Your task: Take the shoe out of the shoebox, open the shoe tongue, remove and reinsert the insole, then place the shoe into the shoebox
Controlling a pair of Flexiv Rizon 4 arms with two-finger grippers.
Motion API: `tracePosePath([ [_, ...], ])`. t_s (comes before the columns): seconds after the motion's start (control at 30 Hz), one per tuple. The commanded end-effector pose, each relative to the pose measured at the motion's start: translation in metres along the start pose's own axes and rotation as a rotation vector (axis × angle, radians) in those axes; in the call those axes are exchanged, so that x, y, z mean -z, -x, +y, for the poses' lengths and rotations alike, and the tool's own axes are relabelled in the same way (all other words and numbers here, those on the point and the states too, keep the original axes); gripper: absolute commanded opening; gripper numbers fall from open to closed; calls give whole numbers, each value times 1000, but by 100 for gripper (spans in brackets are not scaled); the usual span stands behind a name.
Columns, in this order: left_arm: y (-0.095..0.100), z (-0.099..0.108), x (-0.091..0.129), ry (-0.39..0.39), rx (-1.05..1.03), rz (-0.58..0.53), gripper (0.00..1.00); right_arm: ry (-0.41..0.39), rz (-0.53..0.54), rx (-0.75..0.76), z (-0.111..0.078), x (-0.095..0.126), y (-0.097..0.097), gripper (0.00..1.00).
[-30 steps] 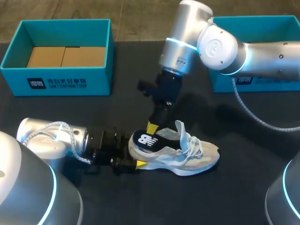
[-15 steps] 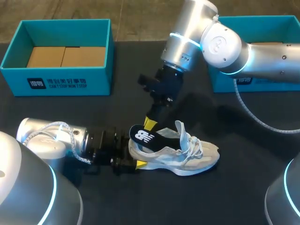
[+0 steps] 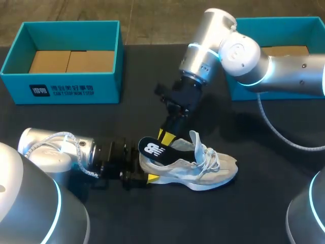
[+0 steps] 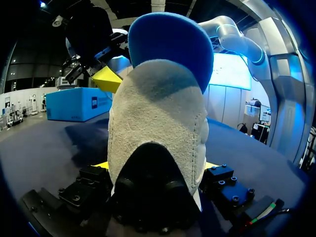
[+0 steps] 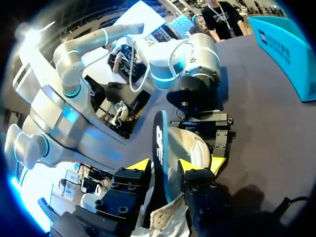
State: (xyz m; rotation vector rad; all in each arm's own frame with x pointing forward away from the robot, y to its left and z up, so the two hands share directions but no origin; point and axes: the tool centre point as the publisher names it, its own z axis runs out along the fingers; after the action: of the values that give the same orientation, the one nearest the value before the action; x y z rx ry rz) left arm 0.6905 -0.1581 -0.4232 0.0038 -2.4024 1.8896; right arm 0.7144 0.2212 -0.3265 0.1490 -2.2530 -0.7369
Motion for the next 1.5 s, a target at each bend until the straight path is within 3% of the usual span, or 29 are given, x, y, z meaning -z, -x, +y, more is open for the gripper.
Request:
tracePosePath([
  [0.03,1,3,-1,4,1,-1,0,7,20,-2,-3,-5,5,28],
  [0.67,1,3,-1,4,1,-1,0,33,51,-3,-13,-23,-6,24],
  [1.07,1,3,-1,4,1,-1,0,45,55,16,-10,-27,-5,15],
  [1.37,1,3,-1,4,1,-1,0,59,51,19,-12,-29,-8,16],
  [1.47,1,3,-1,4,1,-1,0,67,45,28,-12,-28,-7,12],
  [1.5,1,3,-1,4,1,-1,0,69,43,30,-11,-27,-7,4],
])
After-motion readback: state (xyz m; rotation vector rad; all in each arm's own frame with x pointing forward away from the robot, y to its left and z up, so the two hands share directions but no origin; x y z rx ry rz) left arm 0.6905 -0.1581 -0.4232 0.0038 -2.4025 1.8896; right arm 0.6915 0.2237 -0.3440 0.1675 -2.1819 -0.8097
